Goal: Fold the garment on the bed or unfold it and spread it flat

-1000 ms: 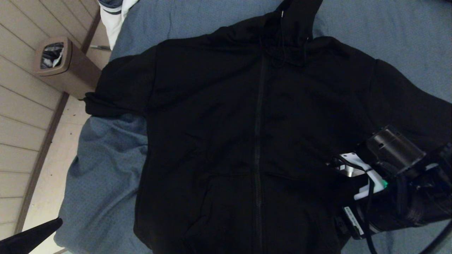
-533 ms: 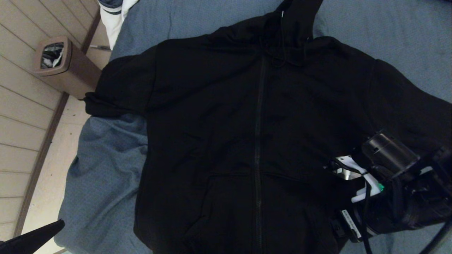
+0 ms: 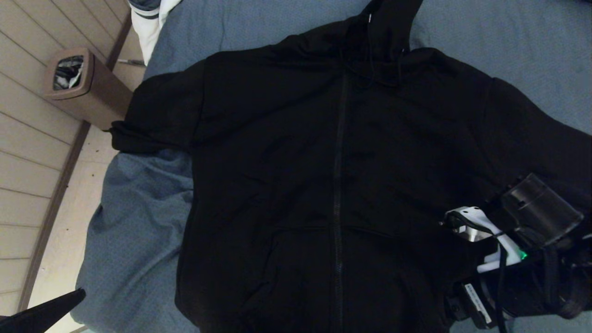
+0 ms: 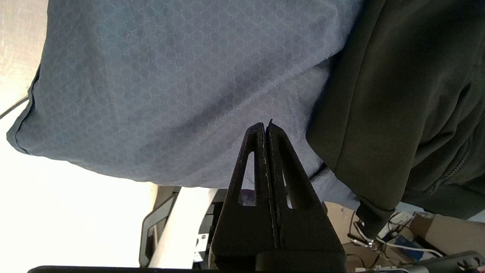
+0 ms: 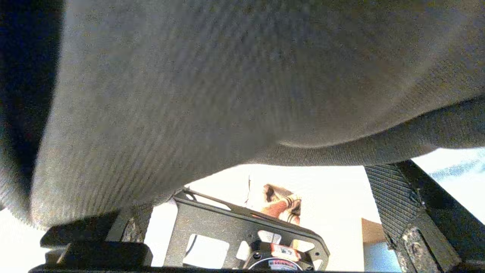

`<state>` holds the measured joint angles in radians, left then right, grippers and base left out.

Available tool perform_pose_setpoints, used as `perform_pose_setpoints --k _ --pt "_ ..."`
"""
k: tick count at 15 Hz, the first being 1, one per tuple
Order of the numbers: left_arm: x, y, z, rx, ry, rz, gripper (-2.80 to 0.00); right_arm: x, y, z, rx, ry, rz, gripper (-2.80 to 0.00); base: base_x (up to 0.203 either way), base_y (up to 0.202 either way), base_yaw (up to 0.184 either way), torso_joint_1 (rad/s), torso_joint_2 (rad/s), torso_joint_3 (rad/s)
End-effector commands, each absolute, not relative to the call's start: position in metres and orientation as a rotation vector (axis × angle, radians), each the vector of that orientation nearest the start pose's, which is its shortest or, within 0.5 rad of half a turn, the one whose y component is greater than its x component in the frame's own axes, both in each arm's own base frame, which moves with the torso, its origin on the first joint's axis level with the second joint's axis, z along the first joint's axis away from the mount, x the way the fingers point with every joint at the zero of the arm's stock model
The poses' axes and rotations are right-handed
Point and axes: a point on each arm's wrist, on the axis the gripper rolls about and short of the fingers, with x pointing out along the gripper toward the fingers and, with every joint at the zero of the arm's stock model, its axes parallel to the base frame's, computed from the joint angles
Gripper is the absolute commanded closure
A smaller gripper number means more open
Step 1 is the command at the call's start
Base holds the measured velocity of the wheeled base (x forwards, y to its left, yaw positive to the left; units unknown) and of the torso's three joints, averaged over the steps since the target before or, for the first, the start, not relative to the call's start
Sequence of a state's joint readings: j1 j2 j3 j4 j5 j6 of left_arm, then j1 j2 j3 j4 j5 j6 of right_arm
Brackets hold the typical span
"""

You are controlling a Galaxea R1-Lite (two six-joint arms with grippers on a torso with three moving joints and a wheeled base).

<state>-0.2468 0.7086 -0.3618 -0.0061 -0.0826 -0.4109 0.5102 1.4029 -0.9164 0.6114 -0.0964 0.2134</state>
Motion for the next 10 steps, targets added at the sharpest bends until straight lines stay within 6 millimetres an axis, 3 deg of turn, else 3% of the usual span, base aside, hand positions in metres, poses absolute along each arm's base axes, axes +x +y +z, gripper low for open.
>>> perform_pose_setpoints --k 1,4,10 --pt "0.056 -0.016 0.173 -0.379 0.399 -0.252 0.00 0.169 0.092 0.181 -0.173 1.116 0.220 0.00 0.000 0.000 0.000 0.000 0.00 0.000" --pt "0.056 -0.016 0.173 -0.379 0.397 -0.252 0.00 0.175 0.096 0.175 -0.209 1.114 0.180 0.00 0.000 0.000 0.000 0.000 0.00 0.000" --pt "0.056 -0.016 0.173 -0.380 0.391 -0.254 0.00 0.176 0.094 0.186 -0.192 1.064 0.174 0.00 0.000 0.000 0.000 0.000 0.00 0.000"
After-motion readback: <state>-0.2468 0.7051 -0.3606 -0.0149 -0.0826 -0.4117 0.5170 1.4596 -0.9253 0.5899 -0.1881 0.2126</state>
